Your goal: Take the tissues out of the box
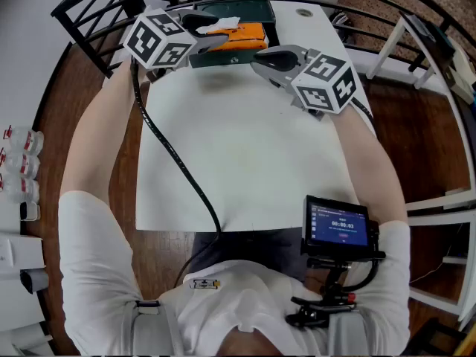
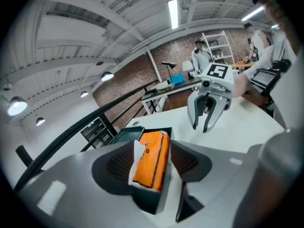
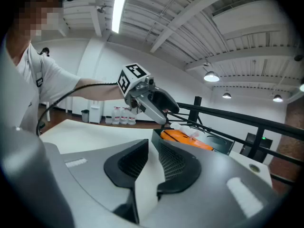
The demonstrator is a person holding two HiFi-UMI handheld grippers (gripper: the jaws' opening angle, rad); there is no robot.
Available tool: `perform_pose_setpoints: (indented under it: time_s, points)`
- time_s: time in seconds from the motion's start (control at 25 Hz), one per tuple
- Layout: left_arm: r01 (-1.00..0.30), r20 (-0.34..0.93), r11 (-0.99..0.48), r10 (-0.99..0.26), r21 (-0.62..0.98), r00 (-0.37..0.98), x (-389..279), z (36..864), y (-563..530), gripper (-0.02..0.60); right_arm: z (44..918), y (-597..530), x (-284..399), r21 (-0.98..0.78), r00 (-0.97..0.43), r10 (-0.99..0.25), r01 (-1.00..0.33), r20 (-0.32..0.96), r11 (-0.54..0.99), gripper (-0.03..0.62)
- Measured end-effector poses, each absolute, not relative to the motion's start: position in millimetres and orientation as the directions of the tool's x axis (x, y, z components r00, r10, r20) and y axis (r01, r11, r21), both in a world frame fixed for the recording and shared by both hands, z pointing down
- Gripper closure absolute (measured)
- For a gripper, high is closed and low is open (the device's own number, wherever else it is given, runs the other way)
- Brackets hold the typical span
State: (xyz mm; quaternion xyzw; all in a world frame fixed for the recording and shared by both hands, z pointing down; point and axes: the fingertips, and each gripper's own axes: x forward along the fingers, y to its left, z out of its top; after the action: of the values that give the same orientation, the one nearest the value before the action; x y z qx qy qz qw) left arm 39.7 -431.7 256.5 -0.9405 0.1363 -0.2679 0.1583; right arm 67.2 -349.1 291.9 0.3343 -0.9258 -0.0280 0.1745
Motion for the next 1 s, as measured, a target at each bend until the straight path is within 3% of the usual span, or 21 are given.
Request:
perform_pose_setpoints:
  time_s: [0.12, 0.32, 0.6, 0.88, 1.0]
  points:
    - [-0.068, 0.606, -0.912, -0.323, -0.405, 0.727, 49, 277, -455, 0.238, 303, -370, 72, 0.239, -0.669, -0.648, -0.606, 0.364, 0.759, 0.466]
    - [0.043, 0.735, -0.923, -0.275, -0.381, 0.619, 56, 308, -472, 0.181, 309, -390, 82, 0.254, -0.644, -0.661, -0.615, 0.385, 0.747, 0.417]
    - [0.078, 0.790, -0.969, -0.144, -0.235, 0.596, 59, 336, -481, 0.181, 316, -410, 90, 0.236, -0.645, -0.660, -0.623, 0.385, 0.746, 0.396]
    - [0.042, 0.740, -0.992, -0.061, -0.120, 0.670, 56, 339, -479, 0.181, 326, -414, 87, 0.216, -0.654, -0.649, -0.620, 0.389, 0.754, 0.390]
    - [0.033, 0.725, -0.994, -0.053, -0.104, 0.687, 58, 339, -477, 0.228, 326, -415, 89, 0.213, -0.655, -0.653, -0.625, 0.381, 0.751, 0.391]
